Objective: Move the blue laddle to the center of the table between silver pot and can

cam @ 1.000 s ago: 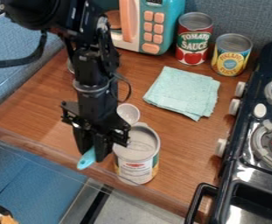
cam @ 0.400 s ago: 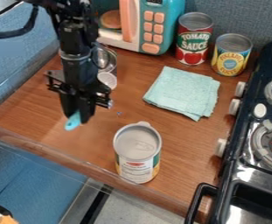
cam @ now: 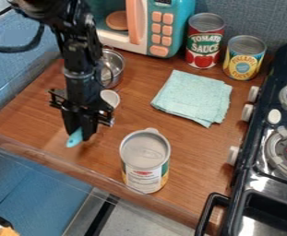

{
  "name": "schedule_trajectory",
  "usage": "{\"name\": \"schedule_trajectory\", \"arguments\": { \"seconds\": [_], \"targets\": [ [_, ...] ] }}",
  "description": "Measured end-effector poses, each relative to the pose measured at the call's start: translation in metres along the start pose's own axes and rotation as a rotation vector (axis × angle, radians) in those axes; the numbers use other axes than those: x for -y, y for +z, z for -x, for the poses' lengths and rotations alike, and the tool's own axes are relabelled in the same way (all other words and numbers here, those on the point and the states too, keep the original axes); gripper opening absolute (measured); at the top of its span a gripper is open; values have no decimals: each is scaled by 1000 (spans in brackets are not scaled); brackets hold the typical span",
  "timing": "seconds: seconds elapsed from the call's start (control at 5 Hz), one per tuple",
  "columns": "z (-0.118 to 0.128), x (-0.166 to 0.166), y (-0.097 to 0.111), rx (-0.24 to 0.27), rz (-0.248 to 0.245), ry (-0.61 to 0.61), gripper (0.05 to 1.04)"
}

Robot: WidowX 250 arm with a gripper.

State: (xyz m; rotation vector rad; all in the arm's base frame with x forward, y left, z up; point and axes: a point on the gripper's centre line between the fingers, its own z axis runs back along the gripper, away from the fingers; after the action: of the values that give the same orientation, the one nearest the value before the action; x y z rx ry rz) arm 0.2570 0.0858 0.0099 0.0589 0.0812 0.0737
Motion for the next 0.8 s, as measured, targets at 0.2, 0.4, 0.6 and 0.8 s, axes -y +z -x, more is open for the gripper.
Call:
{"name": "schedule_trajectory", "arguments": {
  "seconds": [0.2,0.4,0.6,0.8],
  "targets": [
    [0,2,0,3,11,-22,403],
    [-2,1,1,14,31,-38,692],
    [-3,-1,0,34,20,-71,966],
    [-2,-4,17,96,10,-92,1007]
  ]
}}
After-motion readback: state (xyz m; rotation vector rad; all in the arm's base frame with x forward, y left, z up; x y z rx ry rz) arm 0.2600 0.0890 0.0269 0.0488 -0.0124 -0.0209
